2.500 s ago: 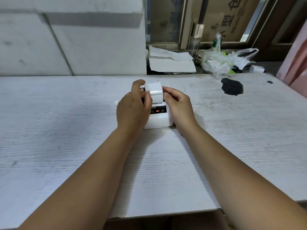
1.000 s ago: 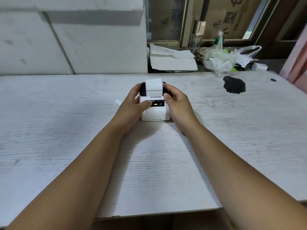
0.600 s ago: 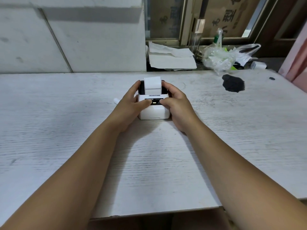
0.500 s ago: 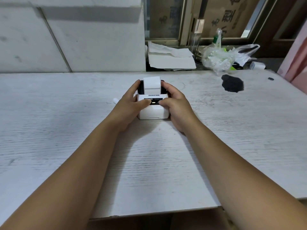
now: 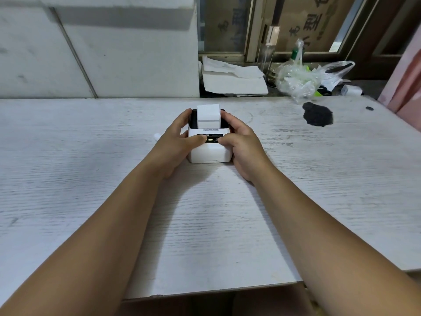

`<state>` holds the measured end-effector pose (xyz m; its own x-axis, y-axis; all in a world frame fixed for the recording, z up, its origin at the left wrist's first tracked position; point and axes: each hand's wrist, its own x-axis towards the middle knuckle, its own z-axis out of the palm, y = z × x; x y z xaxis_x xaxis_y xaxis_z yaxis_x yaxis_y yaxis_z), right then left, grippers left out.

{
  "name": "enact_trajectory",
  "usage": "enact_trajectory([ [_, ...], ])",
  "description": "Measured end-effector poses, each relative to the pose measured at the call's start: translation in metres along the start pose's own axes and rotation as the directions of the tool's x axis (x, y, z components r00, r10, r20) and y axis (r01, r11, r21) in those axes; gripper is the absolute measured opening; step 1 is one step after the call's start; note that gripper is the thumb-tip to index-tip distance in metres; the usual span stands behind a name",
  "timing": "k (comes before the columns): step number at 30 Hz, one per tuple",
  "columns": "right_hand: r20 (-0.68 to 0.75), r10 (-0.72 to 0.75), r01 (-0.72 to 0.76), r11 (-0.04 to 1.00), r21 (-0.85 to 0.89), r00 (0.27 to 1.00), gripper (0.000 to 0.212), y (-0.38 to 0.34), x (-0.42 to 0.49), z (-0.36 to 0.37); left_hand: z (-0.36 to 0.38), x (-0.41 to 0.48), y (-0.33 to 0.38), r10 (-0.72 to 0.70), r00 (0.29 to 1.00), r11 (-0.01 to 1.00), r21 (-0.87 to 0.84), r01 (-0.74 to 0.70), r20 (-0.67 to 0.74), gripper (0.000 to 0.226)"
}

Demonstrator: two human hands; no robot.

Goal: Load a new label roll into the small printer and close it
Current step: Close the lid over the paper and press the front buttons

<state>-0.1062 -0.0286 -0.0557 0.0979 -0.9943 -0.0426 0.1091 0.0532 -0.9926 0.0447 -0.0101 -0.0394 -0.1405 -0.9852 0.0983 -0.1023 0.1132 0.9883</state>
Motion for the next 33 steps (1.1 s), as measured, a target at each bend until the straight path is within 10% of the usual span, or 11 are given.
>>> enact_trajectory([
  [16,0.022,0.013,-0.014,1.0,0.016,1.0,0.074,-0.001,0.0,-0.001,0.009,-0.005,-0.005,0.047,0.998,0.972,0.232,-0.034,-0.052,0.049],
  [33,-0.01,-0.009,0.009,1.0,0.009,1.0,0.075,0.0,-0.001,0.001,0.014,-0.002,-0.002,-0.024,0.996,0.994,0.108,0.033,-0.088,0.052],
])
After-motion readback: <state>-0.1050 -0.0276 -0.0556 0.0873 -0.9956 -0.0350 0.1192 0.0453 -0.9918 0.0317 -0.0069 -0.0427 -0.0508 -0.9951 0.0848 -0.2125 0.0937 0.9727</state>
